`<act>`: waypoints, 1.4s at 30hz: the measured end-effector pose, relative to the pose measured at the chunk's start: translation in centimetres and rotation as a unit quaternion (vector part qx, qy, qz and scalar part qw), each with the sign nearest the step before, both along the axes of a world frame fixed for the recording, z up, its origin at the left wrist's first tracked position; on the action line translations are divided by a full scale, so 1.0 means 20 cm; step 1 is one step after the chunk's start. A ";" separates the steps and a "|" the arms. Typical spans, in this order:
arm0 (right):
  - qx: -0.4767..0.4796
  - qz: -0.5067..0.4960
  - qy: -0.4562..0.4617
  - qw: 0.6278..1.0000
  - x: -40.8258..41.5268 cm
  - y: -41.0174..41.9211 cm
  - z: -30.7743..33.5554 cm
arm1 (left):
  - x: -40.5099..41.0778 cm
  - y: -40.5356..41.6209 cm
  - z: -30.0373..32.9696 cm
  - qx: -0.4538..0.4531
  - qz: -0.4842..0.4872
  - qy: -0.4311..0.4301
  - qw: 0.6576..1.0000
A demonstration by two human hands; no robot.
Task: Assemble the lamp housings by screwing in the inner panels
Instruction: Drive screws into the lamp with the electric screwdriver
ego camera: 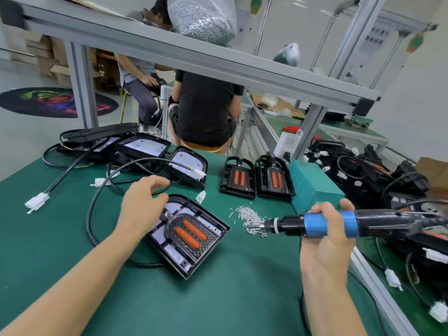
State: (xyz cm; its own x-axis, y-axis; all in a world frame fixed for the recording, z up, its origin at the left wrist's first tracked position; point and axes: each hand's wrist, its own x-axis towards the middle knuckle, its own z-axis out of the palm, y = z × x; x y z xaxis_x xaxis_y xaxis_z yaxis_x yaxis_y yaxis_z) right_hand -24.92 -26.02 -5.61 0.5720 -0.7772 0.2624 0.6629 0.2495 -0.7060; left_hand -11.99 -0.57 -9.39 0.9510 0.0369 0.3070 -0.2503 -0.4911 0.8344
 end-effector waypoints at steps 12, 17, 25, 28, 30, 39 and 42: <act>0.014 -0.027 0.031 0.999 -0.03 0.02 -0.01 | 0.10 -0.73 0.16 0.397 -0.246 0.075 0.881; 0.021 -0.036 0.042 0.998 -0.06 -0.01 -0.01 | 0.13 -0.80 0.10 0.459 -0.232 0.065 0.855; 0.029 -0.054 0.048 0.997 -0.06 -0.05 -0.03 | 0.13 -0.84 0.02 0.504 -0.193 0.055 0.840; 0.032 -0.052 0.050 0.997 -0.07 -0.05 -0.03 | 0.11 -0.84 0.02 0.512 -0.184 0.042 0.838; 0.033 -0.049 0.051 0.997 -0.07 -0.05 -0.03 | 0.10 -0.84 0.02 0.515 -0.182 0.040 0.836; 0.041 -0.036 0.050 0.997 -0.08 -0.04 -0.01 | 0.06 -0.83 0.07 0.443 -0.208 0.035 0.872; 0.041 -0.034 0.051 0.997 -0.09 -0.04 -0.01 | 0.07 -0.80 0.14 0.297 -0.219 0.039 0.929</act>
State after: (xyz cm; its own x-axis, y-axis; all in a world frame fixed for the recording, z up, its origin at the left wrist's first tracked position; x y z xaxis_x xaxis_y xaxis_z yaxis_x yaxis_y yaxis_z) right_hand -26.62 -26.86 -5.73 0.5374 -0.8315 0.1406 0.6066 0.2654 -0.7494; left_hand -10.68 -16.63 -6.67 0.8549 -0.5128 0.0787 -0.4848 -0.7356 0.4732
